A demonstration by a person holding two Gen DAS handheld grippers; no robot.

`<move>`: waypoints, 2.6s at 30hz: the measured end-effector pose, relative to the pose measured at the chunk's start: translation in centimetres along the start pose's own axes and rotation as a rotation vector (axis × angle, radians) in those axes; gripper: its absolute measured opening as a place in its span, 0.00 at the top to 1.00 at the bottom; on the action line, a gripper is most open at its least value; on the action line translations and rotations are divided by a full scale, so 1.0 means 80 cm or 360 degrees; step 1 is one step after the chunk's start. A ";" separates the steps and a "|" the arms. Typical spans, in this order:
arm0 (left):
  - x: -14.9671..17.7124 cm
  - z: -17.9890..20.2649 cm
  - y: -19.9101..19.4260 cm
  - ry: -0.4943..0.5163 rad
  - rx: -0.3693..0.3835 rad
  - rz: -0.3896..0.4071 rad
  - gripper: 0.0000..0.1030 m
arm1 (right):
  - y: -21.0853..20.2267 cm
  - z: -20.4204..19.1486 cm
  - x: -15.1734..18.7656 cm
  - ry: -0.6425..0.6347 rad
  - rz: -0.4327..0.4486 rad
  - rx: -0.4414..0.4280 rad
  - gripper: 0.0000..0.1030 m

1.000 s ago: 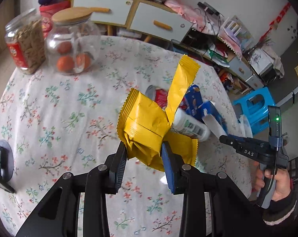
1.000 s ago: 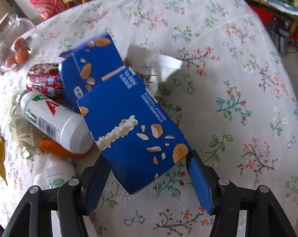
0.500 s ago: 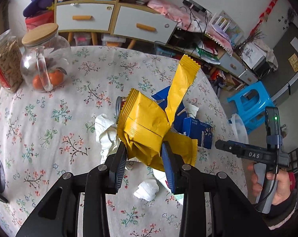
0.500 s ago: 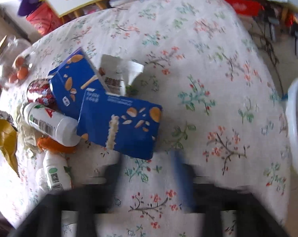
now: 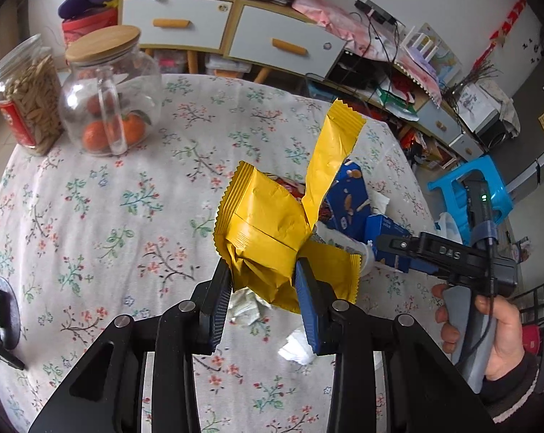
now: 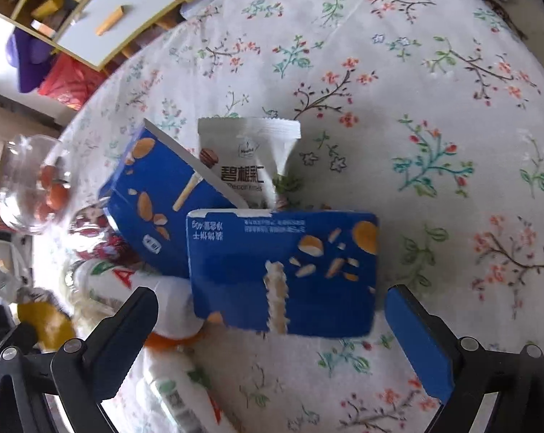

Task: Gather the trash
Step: 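Grasp the yellow wrapper with the left tool while the right tool grasps the blue box, then carry the wrapper and blue box to the white bin and release both, then return both tools to the table and lower the left tool onto the tissue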

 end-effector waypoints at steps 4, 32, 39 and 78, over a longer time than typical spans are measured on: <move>-0.001 -0.004 -0.003 -0.0017 -0.0004 0.0014 0.64 | 0.019 0.003 0.002 0.0011 -0.0006 0.0069 0.00; 0.021 0.157 0.037 0.0241 0.0144 0.0004 0.64 | -0.161 0.252 -0.074 0.0262 0.0401 0.0487 0.08; 0.034 0.223 0.059 0.0368 0.0194 -0.0044 0.64 | -0.181 0.326 -0.086 0.0431 0.0477 0.0482 0.02; 0.052 0.484 0.192 0.0617 0.0340 -0.0108 0.15 | -0.297 0.427 -0.037 0.0333 0.0514 0.0654 0.01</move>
Point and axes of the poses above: each gripper's, at about its wrist camera, not at the fingertips, and y roughly the way its jaws point, z to its right, x to its underside, the point moved 8 cm from there along y, roughly the way its jaws point, and after that the axes turned 13 degrees about z, right-handed, at the moved point
